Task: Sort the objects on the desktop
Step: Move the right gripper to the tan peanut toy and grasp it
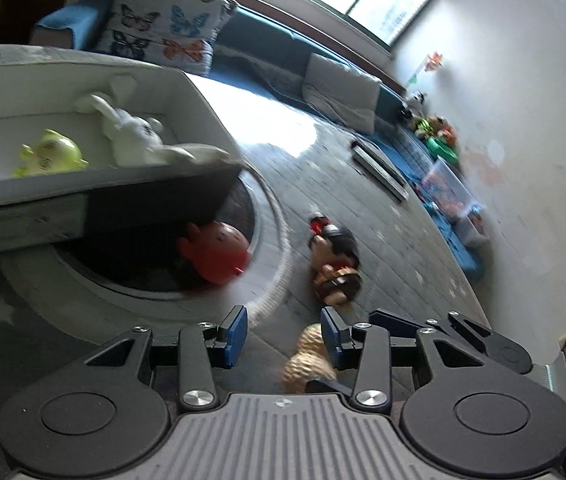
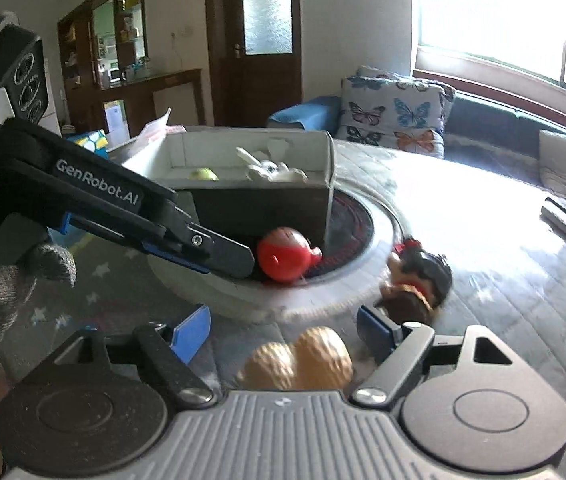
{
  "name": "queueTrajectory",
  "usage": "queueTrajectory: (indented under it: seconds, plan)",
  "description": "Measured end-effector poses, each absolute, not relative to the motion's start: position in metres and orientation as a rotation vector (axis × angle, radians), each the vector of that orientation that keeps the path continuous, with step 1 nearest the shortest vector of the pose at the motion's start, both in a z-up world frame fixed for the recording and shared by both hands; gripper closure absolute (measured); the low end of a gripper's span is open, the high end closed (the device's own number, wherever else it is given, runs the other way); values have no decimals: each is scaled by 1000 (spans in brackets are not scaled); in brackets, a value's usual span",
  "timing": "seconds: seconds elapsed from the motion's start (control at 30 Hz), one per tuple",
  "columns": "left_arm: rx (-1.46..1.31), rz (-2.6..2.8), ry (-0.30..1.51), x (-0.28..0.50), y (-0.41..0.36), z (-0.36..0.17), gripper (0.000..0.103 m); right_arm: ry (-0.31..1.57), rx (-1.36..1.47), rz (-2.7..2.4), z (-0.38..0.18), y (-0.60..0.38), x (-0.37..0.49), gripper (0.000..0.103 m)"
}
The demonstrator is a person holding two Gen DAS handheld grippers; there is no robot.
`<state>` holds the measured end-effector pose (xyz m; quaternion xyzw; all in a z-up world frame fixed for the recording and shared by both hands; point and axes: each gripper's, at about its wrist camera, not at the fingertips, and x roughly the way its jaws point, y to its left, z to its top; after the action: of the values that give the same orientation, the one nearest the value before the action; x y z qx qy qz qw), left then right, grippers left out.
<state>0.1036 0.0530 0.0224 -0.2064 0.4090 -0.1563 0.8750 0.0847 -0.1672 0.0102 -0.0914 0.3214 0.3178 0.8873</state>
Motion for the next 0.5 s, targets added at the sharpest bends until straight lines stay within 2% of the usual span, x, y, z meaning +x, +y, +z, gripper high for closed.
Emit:
queueTrajectory:
  seconds: [0.5]
  plan:
    - [-357, -405, 928, 113, 19, 0, 60, 728, -199, 655, -23, -174, 88, 21]
